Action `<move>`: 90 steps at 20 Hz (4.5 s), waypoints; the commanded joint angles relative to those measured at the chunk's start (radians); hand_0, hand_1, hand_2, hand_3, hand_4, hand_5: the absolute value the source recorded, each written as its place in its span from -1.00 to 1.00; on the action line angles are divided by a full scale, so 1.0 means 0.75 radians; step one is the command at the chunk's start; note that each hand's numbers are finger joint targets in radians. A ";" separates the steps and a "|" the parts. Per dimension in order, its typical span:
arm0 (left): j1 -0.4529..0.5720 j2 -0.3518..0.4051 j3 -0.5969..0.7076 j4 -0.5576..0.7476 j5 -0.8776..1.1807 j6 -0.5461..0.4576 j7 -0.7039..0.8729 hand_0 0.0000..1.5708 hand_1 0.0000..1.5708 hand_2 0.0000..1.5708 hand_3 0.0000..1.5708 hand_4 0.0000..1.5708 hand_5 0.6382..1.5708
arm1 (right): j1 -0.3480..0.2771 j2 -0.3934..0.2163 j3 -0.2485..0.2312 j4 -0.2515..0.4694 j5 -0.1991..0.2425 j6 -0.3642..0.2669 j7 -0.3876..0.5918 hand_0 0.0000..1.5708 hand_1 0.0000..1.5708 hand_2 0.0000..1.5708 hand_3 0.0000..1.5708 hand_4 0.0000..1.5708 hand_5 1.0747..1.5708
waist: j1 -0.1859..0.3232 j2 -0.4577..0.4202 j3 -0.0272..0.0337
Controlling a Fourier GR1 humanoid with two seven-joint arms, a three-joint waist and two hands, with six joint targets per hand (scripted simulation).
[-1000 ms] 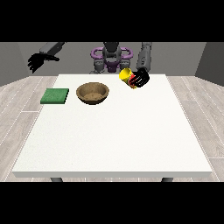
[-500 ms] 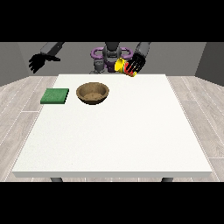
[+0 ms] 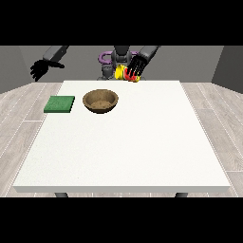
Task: Pick the cup and pour the ball into the bowl, then pick the bowl and place it on the pad
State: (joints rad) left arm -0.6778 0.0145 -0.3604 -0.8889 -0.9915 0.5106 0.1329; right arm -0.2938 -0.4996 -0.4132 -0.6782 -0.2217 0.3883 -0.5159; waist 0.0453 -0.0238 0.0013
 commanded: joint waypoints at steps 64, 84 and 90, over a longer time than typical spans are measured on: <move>0.010 -0.019 0.478 -0.417 0.775 -0.301 -0.399 -1.00 -1.00 -1.00 -1.00 -0.49 0.95 | -0.479 0.245 0.081 -0.010 -0.058 -0.239 0.221 -1.00 -1.00 -1.00 -1.00 -0.46 0.98 | 0.098 0.482 -0.0061; 0.077 0.039 0.469 -0.483 0.920 -0.499 -0.409 -1.00 -1.00 -1.00 -1.00 -1.00 0.97 | -0.427 0.284 0.093 0.242 -0.048 -0.224 0.074 -1.00 -1.00 -1.00 -1.00 -0.75 0.87 | 0.147 0.438 -0.0005; 0.042 0.011 0.455 -0.508 0.897 -0.465 -0.366 -1.00 -1.00 -1.00 -1.00 -1.00 0.97 | -0.442 0.416 0.113 0.230 -0.056 -0.271 0.028 -1.00 -1.00 -1.00 -1.00 -0.74 0.82 | 0.157 0.461 -0.0009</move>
State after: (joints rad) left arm -0.6364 0.0254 -0.0261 -1.2737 -0.3150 0.1518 -0.1552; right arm -0.6011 -0.2547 -0.3444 -0.5460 -0.2673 0.2169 -0.5167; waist 0.1541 0.2988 -0.0191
